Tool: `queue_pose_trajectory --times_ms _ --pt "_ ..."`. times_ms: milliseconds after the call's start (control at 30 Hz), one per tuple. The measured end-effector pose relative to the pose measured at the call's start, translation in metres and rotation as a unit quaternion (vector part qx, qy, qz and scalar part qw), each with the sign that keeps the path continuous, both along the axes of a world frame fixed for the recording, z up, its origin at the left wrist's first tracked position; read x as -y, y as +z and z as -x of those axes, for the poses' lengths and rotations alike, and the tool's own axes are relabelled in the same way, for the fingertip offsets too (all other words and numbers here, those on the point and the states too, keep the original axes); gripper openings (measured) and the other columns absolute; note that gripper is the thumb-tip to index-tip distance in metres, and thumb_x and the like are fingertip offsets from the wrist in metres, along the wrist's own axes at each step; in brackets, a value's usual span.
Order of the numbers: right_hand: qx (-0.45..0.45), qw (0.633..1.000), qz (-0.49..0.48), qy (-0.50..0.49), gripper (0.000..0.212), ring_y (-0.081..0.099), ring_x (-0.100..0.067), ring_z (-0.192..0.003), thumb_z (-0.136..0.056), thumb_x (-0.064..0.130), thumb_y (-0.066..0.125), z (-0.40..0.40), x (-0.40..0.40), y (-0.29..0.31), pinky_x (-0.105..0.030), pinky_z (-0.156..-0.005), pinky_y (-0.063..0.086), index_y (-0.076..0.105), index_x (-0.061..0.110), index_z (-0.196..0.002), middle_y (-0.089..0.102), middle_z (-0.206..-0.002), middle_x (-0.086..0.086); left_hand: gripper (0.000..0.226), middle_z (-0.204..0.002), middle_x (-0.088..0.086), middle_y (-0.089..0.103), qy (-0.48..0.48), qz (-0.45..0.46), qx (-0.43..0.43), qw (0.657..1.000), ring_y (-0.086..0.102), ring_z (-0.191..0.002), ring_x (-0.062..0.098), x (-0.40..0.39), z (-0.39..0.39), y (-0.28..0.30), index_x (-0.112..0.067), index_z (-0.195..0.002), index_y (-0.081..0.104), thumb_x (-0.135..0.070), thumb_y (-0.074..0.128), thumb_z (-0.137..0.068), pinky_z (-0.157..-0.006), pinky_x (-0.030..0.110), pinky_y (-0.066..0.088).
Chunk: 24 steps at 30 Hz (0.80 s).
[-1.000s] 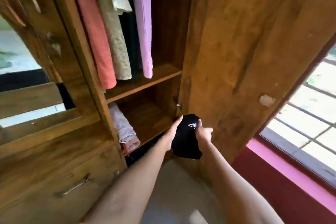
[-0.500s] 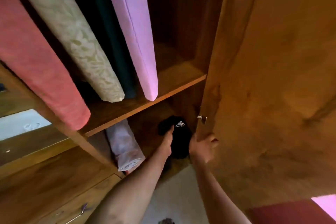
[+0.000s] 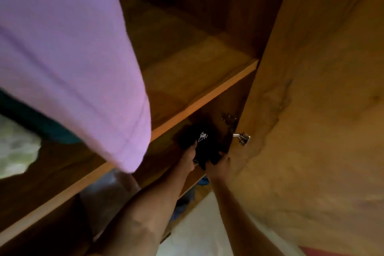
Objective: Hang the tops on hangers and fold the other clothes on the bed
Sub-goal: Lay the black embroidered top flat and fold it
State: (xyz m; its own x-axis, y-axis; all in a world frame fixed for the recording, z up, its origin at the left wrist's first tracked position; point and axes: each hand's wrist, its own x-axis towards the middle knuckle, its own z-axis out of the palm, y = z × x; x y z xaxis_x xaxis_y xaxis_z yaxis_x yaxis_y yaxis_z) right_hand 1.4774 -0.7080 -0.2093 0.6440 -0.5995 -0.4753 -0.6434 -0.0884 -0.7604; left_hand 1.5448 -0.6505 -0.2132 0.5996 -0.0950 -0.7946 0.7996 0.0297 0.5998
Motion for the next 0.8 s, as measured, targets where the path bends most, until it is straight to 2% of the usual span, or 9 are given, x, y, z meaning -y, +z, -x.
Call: queue_pose_trajectory --times_ms 100,167,267,400,467,533,600,667,800 --pt "0.028 1.0 -0.004 0.012 0.059 0.046 -0.031 -0.126 -0.082 0.007 0.06 -0.005 -0.006 -0.01 -0.04 -0.105 0.039 0.039 0.004 -0.137 0.048 -0.136 -0.015 0.053 -0.139 0.015 0.048 -0.014 0.014 -0.011 1.0 0.045 -0.128 0.03 0.0 -0.011 -0.007 -0.006 -0.137 0.042 -0.041 0.039 -0.098 -0.108 0.043 0.037" --pt "0.039 0.999 0.01 0.036 0.064 0.038 -0.031 -0.133 -0.082 0.009 0.057 -0.007 -0.01 -0.016 -0.047 -0.108 0.035 0.034 0.007 -0.142 0.04 -0.144 -0.014 0.056 -0.139 0.014 0.048 -0.028 0.016 -0.009 0.999 0.045 -0.128 0.03 0.002 -0.018 -0.003 -0.005 -0.138 0.041 -0.044 0.038 -0.098 -0.106 0.041 0.039" --pt "0.031 0.999 0.011 0.042 0.066 0.029 -0.03 -0.139 -0.083 0.007 0.052 -0.01 -0.01 -0.018 -0.049 -0.111 0.032 0.029 0.01 -0.146 0.031 -0.15 -0.013 0.065 -0.144 0.013 0.042 -0.059 -0.031 -0.016 0.998 0.04 -0.132 0.029 0.004 -0.024 0.002 -0.007 -0.141 0.036 -0.052 0.039 -0.094 -0.109 0.041 0.035" --pt "0.03 0.999 -0.008 0.044 0.067 0.027 -0.03 -0.139 -0.083 0.007 0.049 -0.01 -0.007 -0.012 -0.05 -0.11 0.033 0.028 0.013 -0.146 0.03 -0.151 -0.01 0.067 -0.151 0.009 0.032 -0.088 -0.085 -0.01 0.992 0.031 -0.138 0.026 0.001 -0.028 0.004 -0.009 -0.145 0.03 -0.053 0.036 -0.095 -0.113 0.039 0.027" --pt "0.023 0.999 -0.025 0.037 0.065 0.033 -0.03 -0.136 -0.084 0.008 0.05 -0.009 -0.003 -0.006 -0.048 -0.108 0.035 0.03 0.013 -0.145 0.036 -0.147 -0.011 0.065 -0.151 0.01 0.032 -0.1 -0.093 -0.008 0.991 0.031 -0.138 0.026 -0.001 -0.028 0.008 -0.009 -0.146 0.028 -0.05 0.035 -0.096 -0.113 0.038 0.027" --pt "0.017 0.999 -0.033 0.024 0.059 0.043 -0.03 -0.128 -0.086 0.008 0.05 -0.006 0.002 0.002 -0.04 -0.103 0.041 0.034 0.011 -0.142 0.046 -0.139 -0.012 0.06 -0.151 0.011 0.03 -0.098 -0.077 0.002 0.992 0.029 -0.139 0.026 0.0 -0.024 0.017 -0.008 -0.147 0.025 -0.044 0.032 -0.1 -0.11 0.035 0.026" --pt "0.013 0.999 -0.044 0.018 0.05 0.051 -0.028 -0.119 -0.089 0.011 0.05 -0.001 0.009 0.02 -0.03 -0.09 0.044 0.041 0.009 -0.138 0.053 -0.131 -0.011 0.054 -0.15 0.013 0.032 -0.099 -0.049 0.02 0.994 0.032 -0.138 0.026 0.001 -0.017 0.033 -0.005 -0.146 0.028 -0.036 0.031 -0.102 -0.106 0.033 0.031" --pt "0.023 0.998 -0.055 0.031 0.04 0.054 -0.025 -0.114 -0.091 0.015 0.051 0.002 0.013 0.037 -0.026 -0.085 0.042 0.049 0.009 -0.131 0.057 -0.123 -0.007 0.049 -0.145 0.012 0.039 -0.101 -0.058 0.047 0.992 0.04 -0.133 0.028 0.004 -0.012 0.049 -0.002 -0.141 0.036 -0.029 0.036 -0.1 -0.101 0.033 0.039" --pt "0.06 0.996 -0.064 0.024 0.018 0.057 -0.024 -0.107 -0.089 0.016 0.058 0.019 0.027 0.084 -0.038 -0.099 0.043 0.063 0.012 -0.107 0.058 -0.103 -0.001 0.051 -0.146 0.016 0.037 -0.139 -0.168 0.09 0.972 0.038 -0.133 0.031 0.015 0.012 0.088 0.0 -0.141 0.032 -0.02 0.044 -0.096 -0.109 0.036 0.035"
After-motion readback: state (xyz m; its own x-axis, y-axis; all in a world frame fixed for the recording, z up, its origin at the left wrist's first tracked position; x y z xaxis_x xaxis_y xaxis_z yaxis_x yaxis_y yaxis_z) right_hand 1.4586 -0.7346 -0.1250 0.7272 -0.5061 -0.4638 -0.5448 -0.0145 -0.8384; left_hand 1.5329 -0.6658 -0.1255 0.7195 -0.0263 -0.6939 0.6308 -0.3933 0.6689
